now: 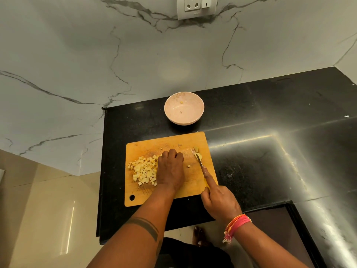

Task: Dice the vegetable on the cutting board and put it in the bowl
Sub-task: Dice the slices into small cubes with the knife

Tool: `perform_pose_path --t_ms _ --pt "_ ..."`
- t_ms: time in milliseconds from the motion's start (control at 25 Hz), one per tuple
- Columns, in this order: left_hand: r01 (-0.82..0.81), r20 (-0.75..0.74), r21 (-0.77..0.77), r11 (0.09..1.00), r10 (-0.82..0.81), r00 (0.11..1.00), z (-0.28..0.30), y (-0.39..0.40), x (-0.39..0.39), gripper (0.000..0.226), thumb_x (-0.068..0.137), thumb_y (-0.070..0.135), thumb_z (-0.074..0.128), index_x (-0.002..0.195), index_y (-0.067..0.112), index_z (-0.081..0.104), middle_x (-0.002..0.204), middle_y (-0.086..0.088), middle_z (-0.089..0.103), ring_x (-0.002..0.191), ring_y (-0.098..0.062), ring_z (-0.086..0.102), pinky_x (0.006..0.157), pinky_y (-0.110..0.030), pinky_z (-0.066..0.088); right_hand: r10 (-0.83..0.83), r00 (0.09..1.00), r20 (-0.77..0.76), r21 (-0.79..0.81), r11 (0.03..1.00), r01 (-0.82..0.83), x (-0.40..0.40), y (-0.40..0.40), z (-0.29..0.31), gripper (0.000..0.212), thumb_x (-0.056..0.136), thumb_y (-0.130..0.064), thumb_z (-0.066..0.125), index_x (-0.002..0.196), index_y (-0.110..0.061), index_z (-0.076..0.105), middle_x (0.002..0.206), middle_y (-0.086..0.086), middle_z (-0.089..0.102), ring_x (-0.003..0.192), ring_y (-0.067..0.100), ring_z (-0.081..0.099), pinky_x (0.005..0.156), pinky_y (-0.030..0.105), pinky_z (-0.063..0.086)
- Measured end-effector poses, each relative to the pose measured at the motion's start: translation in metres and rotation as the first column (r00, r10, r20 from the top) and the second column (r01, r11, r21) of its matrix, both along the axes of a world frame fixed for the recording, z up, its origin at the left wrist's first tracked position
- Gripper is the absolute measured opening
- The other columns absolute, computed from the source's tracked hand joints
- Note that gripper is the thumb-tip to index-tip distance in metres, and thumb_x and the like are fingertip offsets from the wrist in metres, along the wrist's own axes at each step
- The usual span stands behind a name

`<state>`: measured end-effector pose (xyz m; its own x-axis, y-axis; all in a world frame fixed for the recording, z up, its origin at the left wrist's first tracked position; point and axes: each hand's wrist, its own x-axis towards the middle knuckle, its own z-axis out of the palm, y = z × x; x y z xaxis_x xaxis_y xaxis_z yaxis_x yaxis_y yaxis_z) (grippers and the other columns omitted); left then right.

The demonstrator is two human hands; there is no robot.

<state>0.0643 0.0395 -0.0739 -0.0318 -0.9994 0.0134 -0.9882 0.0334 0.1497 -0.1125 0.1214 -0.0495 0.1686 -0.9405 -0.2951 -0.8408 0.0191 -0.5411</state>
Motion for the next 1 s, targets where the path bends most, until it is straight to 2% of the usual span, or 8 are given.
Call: perform_pose_path --t_ms 160,240,440,600,720,840,1000 --pt "0.174 -0.043 -0.044 0.984 -0.176 0.983 0.005 -0.005 -0.016 0.021 0.100 0.029 0.052 0.115 0.021 0.065 0.116 -0.002 0.060 0.102 -0.023 0.053 0.085 -0.037 0.048 -0.024 0.999 0.031 -0.017 1.000 0.024 0.004 -0.007 0.003 0.074 0.099 -0.029 0.040 0.161 -0.039 0.000 0.056 -0.004 0.053 0.047 0.016 0.050 0.046 0.035 0.042" --pt "0.226 -0.034 -0.019 0.974 -0.227 0.973 0.002 -0.006 -0.018 0.023 0.102 0.031 0.048 0.114 0.021 0.064 0.116 -0.002 0.060 0.103 -0.024 0.054 0.087 -0.038 0.045 -0.027 0.999 0.028 -0.009 1.000 0.028 0.003 -0.008 0.003 0.074 0.099 -0.028 0.040 0.160 -0.040 -0.001 0.056 -0.004 0.053 0.047 0.015 0.050 0.046 0.034 0.041" --pt "0.188 0.068 0.038 0.981 -0.190 0.979 0.002 -0.008 0.005 0.022 0.101 0.020 0.048 0.120 0.021 0.061 0.121 -0.002 0.061 0.109 -0.024 0.051 0.094 -0.038 0.042 -0.068 0.996 0.058 0.020 0.998 0.067 -0.006 -0.004 0.001 0.074 0.100 -0.027 0.042 0.160 -0.040 0.001 0.055 -0.002 0.055 0.046 0.014 0.048 0.047 0.038 0.043" --pt "0.172 0.083 0.044 0.984 -0.175 0.981 0.012 -0.013 0.010 0.023 0.097 0.024 0.051 0.116 0.021 0.062 0.116 -0.003 0.059 0.104 -0.024 0.052 0.091 -0.039 0.044 -0.152 0.981 0.118 0.026 0.988 0.150 0.002 -0.005 0.002 0.074 0.099 -0.024 0.044 0.160 -0.041 0.005 0.053 0.000 0.054 0.043 0.013 0.044 0.045 0.036 0.040" --pt "0.179 -0.040 0.034 0.983 -0.178 0.983 0.017 -0.021 -0.008 0.025 0.099 0.034 0.051 0.116 0.021 0.063 0.115 -0.003 0.059 0.102 -0.024 0.053 0.087 -0.039 0.046 -0.205 0.969 0.137 0.019 0.979 0.205 0.003 -0.013 0.004 0.073 0.098 -0.022 0.045 0.160 -0.039 0.012 0.051 -0.002 0.052 0.042 0.014 0.044 0.044 0.035 0.037" --pt "0.186 -0.257 0.138 0.973 -0.147 0.955 0.014 -0.027 -0.031 0.036 0.099 0.041 0.056 0.127 0.019 0.058 0.123 -0.006 0.055 0.110 -0.025 0.052 0.091 -0.039 0.049 -0.247 0.960 0.129 0.022 0.969 0.247 0.001 -0.016 0.005 0.072 0.098 -0.022 0.046 0.160 -0.039 0.015 0.052 0.000 0.053 0.043 0.015 0.046 0.044 0.036 0.038" --pt "0.124 -0.284 0.191 0.974 -0.066 0.957 0.005 -0.032 -0.040 0.037 0.098 0.041 0.060 0.130 0.021 0.056 0.126 -0.004 0.048 0.115 -0.023 0.049 0.096 -0.036 0.049 -0.246 0.960 0.133 0.051 0.969 0.241 -0.010 -0.011 0.004 0.070 0.099 -0.022 0.046 0.160 -0.039 0.014 0.053 0.002 0.053 0.042 0.013 0.044 0.043 0.031 0.035"
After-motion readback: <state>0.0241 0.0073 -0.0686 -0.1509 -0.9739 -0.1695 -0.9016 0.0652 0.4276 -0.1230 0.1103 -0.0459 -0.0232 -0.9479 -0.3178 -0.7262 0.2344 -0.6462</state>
